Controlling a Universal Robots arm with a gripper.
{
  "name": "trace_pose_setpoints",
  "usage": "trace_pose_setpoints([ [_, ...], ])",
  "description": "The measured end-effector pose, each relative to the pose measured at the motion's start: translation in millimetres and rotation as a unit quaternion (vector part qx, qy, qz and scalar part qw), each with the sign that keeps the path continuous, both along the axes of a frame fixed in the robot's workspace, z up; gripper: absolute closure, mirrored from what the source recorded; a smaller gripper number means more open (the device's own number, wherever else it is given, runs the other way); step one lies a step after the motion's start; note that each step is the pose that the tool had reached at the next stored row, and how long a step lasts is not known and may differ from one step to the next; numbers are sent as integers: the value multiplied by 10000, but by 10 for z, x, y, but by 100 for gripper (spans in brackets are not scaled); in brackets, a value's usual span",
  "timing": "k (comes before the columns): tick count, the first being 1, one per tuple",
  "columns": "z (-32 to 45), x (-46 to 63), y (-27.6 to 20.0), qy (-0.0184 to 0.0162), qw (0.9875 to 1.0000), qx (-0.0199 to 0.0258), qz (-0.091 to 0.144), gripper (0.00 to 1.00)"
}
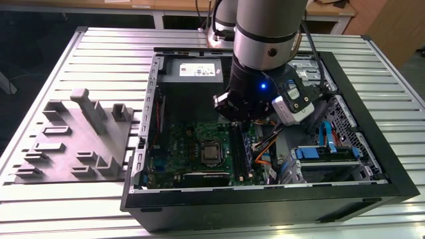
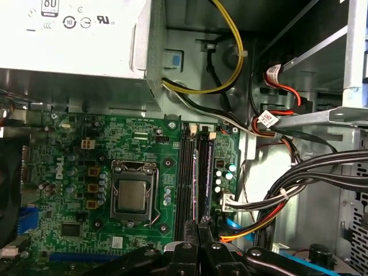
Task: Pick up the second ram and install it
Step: 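Insert the second ram into the second slot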
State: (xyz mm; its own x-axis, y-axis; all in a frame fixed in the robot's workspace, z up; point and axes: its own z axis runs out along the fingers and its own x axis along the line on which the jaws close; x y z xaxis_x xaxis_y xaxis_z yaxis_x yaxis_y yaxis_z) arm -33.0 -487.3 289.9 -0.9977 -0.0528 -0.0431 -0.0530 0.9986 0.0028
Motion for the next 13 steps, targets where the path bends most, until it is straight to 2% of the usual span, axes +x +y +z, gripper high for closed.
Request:
trace_pose_setpoints([
  [4, -14, 0, 0, -2, 10000, 4, 0, 89],
  [13, -138, 0, 0, -1, 10000, 2, 0, 89],
])
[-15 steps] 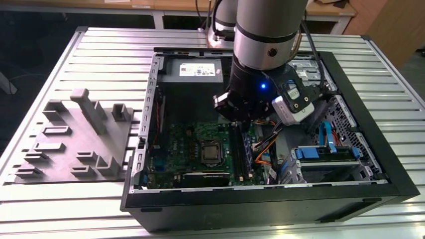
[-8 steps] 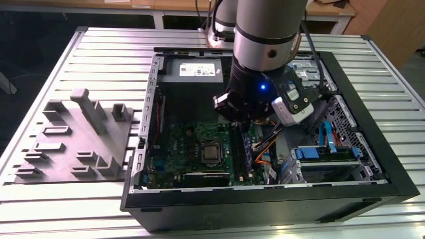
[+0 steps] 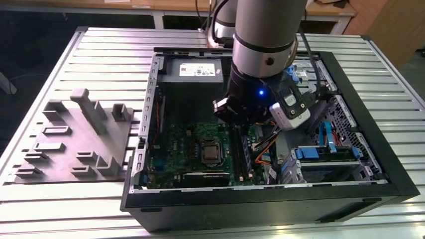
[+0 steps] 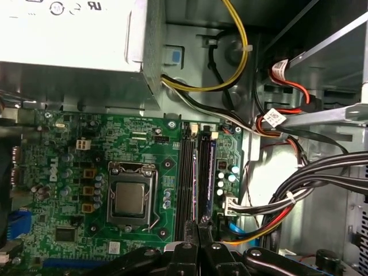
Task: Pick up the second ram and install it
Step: 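Insert the second ram into the second slot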
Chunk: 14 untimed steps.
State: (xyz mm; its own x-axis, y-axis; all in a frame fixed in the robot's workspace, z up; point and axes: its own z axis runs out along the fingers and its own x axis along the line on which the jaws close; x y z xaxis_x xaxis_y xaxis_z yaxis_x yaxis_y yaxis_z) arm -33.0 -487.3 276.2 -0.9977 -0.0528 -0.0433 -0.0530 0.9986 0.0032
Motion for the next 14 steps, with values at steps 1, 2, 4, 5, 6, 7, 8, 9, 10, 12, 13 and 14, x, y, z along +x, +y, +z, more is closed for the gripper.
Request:
trace_pose_setpoints([
  [1, -14, 0, 0, 0, 10000, 0, 0, 89],
  [2, -27, 0, 0, 0, 10000, 0, 0, 89],
  [4, -51, 0, 0, 0, 10000, 0, 0, 89],
  [5, -62, 0, 0, 0, 10000, 0, 0, 89],
  [6, -72, 0, 0, 0, 10000, 0, 0, 89],
  [7, -78, 0, 0, 0, 10000, 0, -1, 89],
  [8, -79, 0, 0, 1, 10000, -1, -1, 89],
  [9, -81, 0, -1, 1, 10000, -2, -3, 89],
  [10, -87, 0, 0, 0, 10000, 1, -12, 89],
  [12, -98, 1, 0, 0, 10000, 1, -69, 89],
  [13, -102, 1, 0, 0, 9999, 0, -101, 89],
  [14, -107, 2, 0, 0, 9999, 0, -132, 89],
])
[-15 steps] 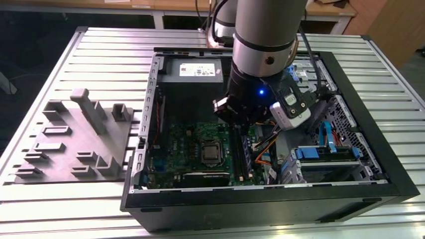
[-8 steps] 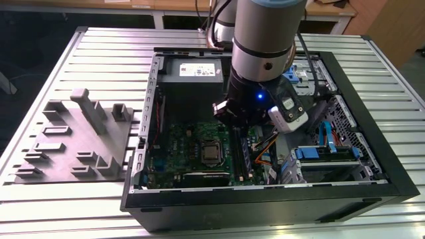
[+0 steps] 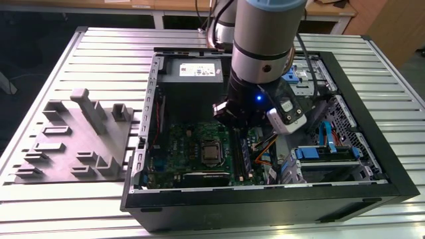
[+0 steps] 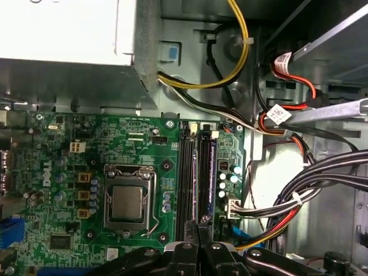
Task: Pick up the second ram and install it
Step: 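Insert the second ram into the second slot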
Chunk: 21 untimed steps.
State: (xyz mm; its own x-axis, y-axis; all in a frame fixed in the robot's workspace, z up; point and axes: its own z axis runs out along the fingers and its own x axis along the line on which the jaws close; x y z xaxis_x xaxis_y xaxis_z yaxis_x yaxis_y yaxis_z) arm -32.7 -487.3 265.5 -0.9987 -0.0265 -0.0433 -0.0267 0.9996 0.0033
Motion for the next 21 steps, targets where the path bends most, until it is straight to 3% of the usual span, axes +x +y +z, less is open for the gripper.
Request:
trace_pose_setpoints([
  [21, -75, 0, 0, 0, 10000, 10, -53, 89],
])
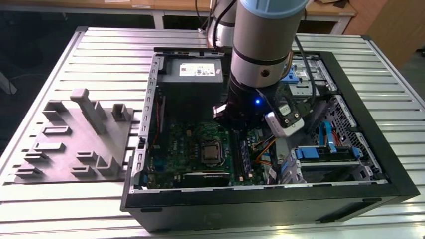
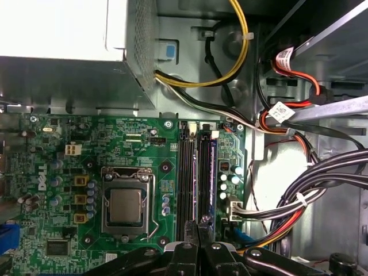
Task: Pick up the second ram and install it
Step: 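Insert the second ram into the second slot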
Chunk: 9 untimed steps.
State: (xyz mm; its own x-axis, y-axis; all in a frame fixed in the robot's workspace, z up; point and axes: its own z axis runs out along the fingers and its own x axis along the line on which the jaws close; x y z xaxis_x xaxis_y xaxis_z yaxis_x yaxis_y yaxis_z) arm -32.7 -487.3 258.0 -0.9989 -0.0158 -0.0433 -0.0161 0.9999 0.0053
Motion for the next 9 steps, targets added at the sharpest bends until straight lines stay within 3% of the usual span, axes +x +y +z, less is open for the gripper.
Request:
trace_pose_setpoints([
  [9, -57, 0, 0, 0, 10000, 0, -5, 89],
])
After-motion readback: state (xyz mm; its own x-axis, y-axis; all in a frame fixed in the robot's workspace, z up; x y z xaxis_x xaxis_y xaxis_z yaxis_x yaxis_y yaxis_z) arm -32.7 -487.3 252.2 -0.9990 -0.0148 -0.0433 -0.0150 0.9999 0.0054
